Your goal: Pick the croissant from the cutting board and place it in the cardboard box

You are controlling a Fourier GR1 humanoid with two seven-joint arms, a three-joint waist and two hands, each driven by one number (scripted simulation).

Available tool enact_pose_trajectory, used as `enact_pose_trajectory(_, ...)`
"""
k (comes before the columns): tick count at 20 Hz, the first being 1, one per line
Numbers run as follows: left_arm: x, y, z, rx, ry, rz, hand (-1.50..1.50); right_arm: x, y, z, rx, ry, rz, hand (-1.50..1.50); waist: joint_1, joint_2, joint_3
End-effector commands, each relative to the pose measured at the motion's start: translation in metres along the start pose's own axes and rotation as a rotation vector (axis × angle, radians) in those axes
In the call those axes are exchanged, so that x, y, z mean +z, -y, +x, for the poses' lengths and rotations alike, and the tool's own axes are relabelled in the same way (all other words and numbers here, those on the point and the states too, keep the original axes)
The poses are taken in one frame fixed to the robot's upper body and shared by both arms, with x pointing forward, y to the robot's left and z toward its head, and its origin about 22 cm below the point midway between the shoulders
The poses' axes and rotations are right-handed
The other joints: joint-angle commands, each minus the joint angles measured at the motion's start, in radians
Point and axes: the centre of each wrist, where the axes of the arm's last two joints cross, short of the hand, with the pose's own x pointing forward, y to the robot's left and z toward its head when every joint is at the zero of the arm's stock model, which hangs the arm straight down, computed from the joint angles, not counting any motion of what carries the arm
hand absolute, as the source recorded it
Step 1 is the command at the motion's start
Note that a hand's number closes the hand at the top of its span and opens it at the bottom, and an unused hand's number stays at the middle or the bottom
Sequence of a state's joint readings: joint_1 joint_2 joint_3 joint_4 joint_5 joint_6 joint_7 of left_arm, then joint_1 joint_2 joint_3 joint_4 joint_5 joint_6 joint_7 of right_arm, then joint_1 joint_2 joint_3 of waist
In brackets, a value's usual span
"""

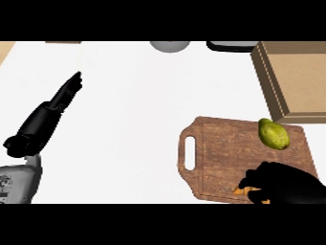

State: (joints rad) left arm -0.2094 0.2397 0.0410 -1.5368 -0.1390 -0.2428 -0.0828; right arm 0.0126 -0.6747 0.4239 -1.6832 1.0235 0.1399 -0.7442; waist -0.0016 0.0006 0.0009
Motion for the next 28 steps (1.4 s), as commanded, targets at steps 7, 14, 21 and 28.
enact_pose_trajectory(7, 0.009, 0.002, -0.005, 0.001, -0.009, 0.006, 0.00, 0.090, 0.065, -0.033, 0.141, 0.259, -0.301, 1.50, -0.015, -0.004, 0.000)
enact_pose_trajectory(14, 0.001, 0.002, 0.003, -0.018, 0.007, 0.000, 0.00, 0.133, 0.109, -0.051, -0.028, 0.082, -0.579, 1.50, -0.002, -0.001, -0.001)
enact_pose_trajectory(21, -0.003, 0.010, 0.013, -0.008, 0.021, -0.016, 0.00, 0.170, 0.151, -0.078, -0.235, -0.199, -0.727, 1.50, 0.017, 0.002, -0.001)
enact_pose_trajectory(28, -0.017, -0.002, 0.015, -0.025, 0.030, -0.041, 0.00, 0.174, 0.205, -0.127, -0.294, -0.379, -0.785, 1.50, 0.048, 0.011, -0.001)
